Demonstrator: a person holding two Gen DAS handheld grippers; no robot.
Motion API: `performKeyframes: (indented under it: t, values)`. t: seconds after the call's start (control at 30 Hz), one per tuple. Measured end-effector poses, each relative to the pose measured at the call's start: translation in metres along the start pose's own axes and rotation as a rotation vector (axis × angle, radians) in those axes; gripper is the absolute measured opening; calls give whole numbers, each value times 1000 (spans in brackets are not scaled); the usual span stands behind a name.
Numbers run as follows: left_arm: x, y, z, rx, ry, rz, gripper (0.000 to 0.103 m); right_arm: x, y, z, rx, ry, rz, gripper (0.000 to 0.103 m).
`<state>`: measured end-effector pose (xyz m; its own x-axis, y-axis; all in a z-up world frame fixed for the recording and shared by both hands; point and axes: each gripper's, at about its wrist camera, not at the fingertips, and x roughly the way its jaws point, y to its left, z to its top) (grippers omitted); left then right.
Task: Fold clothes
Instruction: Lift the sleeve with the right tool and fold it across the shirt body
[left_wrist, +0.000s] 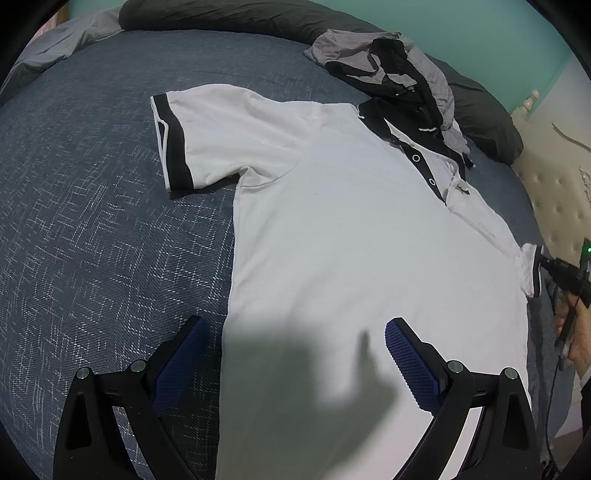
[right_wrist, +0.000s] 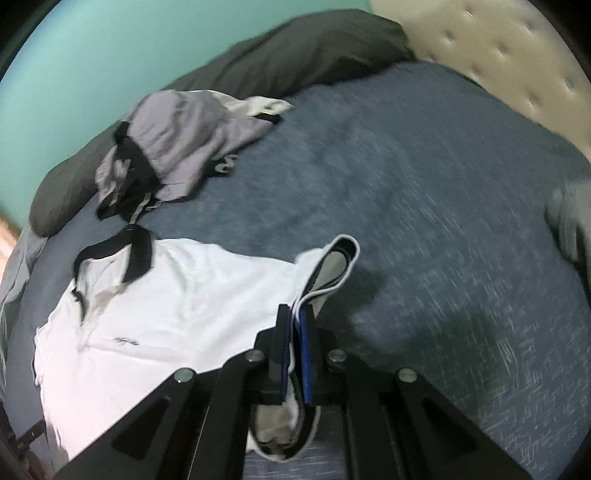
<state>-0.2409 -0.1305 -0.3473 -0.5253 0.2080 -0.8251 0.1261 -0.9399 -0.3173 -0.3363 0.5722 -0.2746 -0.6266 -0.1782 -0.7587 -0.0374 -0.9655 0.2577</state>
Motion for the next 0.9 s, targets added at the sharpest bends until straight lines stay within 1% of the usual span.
performKeyframes:
  t: [0.1,0.3,0.7,0.9]
  values:
    - [0,-1,0,2,0,-2,99,-5,24,3,-60,-3,26,5]
    - [-1,-1,0,0,0,-6,99,0,73,0,-174,33,46,5]
    - [-3,0,-1,-7,0,-13,100,30,133,-18,-210,143,57,5]
    - [-3,0,-1,-8,1,-16,100,41,149,-30,-221,195,67,6]
